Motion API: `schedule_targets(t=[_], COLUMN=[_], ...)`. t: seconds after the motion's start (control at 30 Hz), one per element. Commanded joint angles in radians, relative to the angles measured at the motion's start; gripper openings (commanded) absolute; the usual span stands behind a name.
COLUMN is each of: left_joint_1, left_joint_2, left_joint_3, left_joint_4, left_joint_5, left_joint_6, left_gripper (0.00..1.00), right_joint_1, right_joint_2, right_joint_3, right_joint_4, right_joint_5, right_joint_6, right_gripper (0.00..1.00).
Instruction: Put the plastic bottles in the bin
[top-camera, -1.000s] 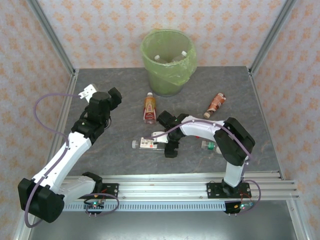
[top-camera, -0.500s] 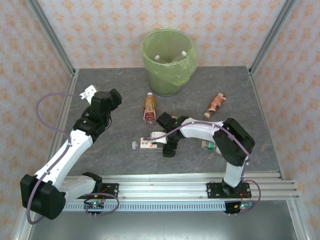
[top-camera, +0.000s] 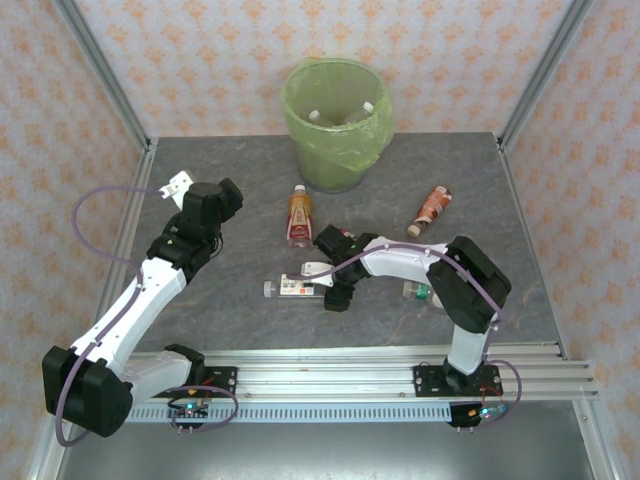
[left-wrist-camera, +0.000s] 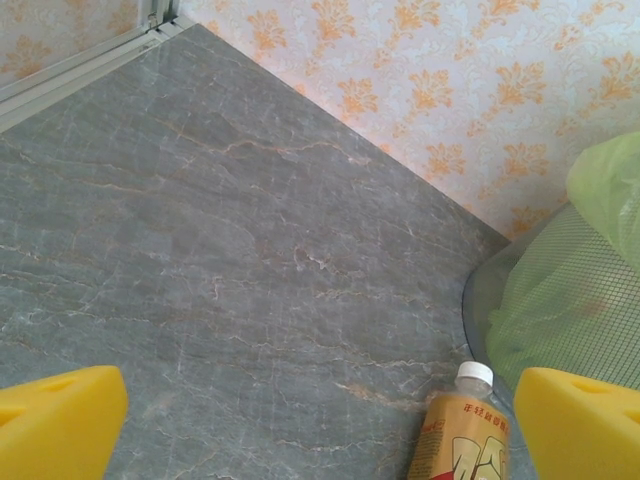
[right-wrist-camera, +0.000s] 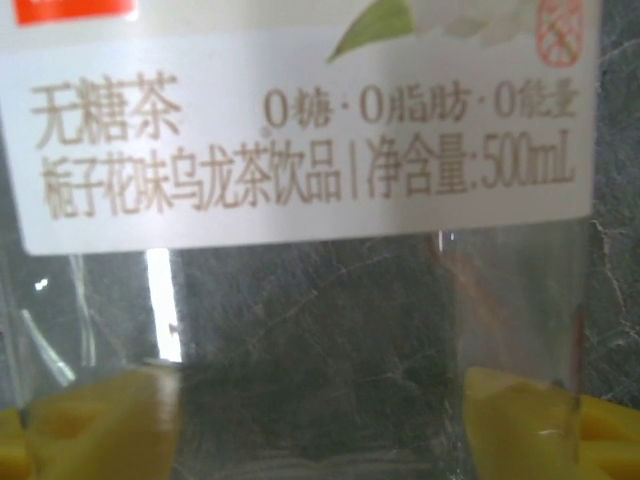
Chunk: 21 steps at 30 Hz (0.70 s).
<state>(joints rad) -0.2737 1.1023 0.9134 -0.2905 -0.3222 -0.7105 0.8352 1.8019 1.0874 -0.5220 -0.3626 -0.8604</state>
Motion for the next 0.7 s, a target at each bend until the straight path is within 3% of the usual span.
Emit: schedule_targets(t=[0.0, 0.33, 0.67], left_joint_1=[0.008, 0.012, 0.016], left_joint_2=[0.002, 0.006, 0.023], left_joint_3=[0.015, 0.012, 0.019], left_joint_4=[-0.034, -0.033, -0.033], left_joint_5=[-0.027, -0.037, -0.035], left_joint_6=[-0.018, -0.02, -0.017], left_gripper=[1.0, 1.0, 1.0], right_joint_1=[0.012, 0.012, 0.012], right_joint_2=[0.003, -0.027, -0.074], right_joint_3=[-0.02, -0.022, -0.03], right_joint_4=[0.02, 0.026, 0.068], right_joint_5=[0.01, 0.041, 0.069], right_joint_6=[0.009, 0.004, 0.006], right_gripper=[0.65, 0.51, 0.46])
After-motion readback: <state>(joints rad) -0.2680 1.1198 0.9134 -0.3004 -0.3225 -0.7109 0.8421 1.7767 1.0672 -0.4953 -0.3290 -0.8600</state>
